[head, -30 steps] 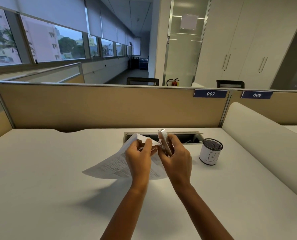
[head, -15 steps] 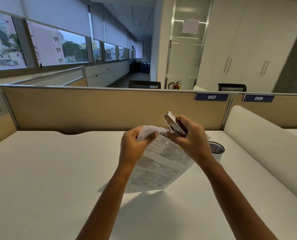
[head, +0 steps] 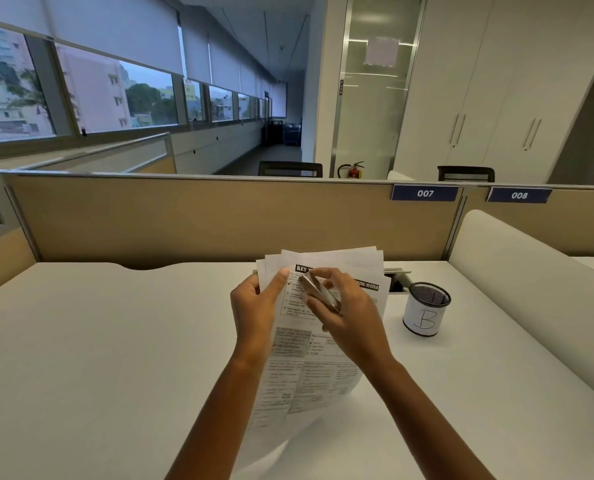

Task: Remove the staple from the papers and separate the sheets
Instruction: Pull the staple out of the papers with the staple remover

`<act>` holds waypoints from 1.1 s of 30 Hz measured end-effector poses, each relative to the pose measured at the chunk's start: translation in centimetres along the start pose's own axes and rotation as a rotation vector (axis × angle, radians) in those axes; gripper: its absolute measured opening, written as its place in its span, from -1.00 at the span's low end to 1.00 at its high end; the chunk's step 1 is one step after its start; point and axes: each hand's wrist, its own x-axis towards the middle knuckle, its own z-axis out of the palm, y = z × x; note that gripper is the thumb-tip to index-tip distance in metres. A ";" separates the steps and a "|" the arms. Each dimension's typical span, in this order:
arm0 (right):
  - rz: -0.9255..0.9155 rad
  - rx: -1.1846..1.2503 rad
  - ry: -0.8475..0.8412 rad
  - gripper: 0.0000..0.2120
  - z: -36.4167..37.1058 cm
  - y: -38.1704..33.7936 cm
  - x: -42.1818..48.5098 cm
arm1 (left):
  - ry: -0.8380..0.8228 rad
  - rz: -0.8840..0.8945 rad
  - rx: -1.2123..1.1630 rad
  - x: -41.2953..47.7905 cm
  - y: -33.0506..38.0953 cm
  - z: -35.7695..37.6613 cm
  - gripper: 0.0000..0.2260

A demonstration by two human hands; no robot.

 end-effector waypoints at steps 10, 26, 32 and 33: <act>-0.010 -0.014 0.065 -0.72 0.4 -0.5 0.0 | -0.014 0.038 -0.021 -0.6 -0.5 0.2 -0.84; 0.252 0.018 0.180 -0.77 -0.5 4.3 -0.7 | 0.097 0.100 0.026 -0.2 -1.6 -0.4 -0.90; 0.749 -0.085 0.051 -0.71 0.0 14.9 -3.5 | 0.132 0.026 -0.007 0.0 -2.3 -1.2 -0.92; 0.796 -0.097 0.016 -0.73 0.0 16.2 -4.1 | 0.132 0.023 -0.009 0.1 -2.4 -1.2 -0.92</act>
